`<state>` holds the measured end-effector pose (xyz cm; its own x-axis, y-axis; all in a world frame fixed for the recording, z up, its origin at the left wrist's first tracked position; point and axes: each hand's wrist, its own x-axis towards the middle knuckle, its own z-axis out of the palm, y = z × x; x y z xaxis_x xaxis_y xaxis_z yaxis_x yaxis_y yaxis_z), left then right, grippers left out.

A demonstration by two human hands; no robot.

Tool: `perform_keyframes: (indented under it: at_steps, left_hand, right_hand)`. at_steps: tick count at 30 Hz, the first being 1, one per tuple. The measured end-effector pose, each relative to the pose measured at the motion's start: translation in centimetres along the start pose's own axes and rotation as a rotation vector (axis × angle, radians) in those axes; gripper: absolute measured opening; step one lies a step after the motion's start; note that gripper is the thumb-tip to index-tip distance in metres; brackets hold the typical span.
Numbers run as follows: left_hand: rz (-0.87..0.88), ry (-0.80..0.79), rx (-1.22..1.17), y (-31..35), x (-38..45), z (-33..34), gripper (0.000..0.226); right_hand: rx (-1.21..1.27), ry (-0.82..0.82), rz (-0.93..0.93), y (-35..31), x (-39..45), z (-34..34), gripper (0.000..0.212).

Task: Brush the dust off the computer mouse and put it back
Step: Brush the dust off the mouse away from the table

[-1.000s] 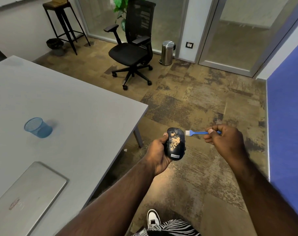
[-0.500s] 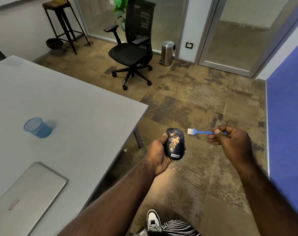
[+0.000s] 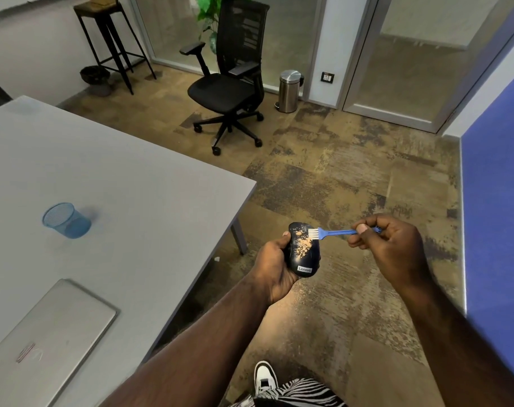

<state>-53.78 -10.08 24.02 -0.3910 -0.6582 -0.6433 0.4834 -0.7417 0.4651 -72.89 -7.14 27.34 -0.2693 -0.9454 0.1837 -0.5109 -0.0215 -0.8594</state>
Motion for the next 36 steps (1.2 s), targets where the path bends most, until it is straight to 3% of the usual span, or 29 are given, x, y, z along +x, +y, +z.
perform_keyframes:
  at_steps: [5, 10, 12, 15, 18, 23, 29, 33, 36]
  left_hand:
    - [-0.001, -0.001, -0.019, -0.2, 0.1, 0.1, 0.049]
    - [-0.006, -0.002, -0.012, -0.3, 0.2, 0.1, 0.046]
    - [0.001, 0.003, -0.010, -0.4, 0.2, 0.0, 0.045]
    - [0.009, 0.003, -0.012, -0.4, 0.4, -0.2, 0.046]
    - [0.015, 0.002, -0.011, -0.4, 0.4, -0.3, 0.048]
    - [0.004, 0.004, -0.030, -0.5, 0.3, -0.3, 0.044]
    - [0.003, 0.004, 0.001, -0.4, 0.3, -0.2, 0.048]
    - [-0.008, -0.001, 0.004, -0.4, 0.2, 0.0, 0.048]
    - [-0.009, -0.003, -0.002, -0.2, 0.2, -0.1, 0.048]
  right_hand:
    - [-0.149, 0.052, 0.023, 0.1, 0.2, 0.8, 0.035]
    - [-0.216, 0.134, 0.115, 0.8, 1.2, 0.7, 0.013]
    - [-0.166, 0.143, 0.074, 0.8, 1.3, 0.3, 0.014]
    - [0.015, 0.026, 0.041, 0.5, 0.7, -0.2, 0.024]
    - [-0.014, -0.054, 0.031, 0.9, 0.1, 0.1, 0.027]
    - [-0.122, 0.109, 0.059, 1.6, 0.3, 0.3, 0.016]
    - [-0.041, -0.018, 0.037, 1.3, 0.1, 0.4, 0.026]
    - [-0.167, 0.085, 0.087, 1.3, 0.7, 1.1, 0.014]
    - [-0.100, 0.106, 0.069, 1.3, 0.9, 0.7, 0.019]
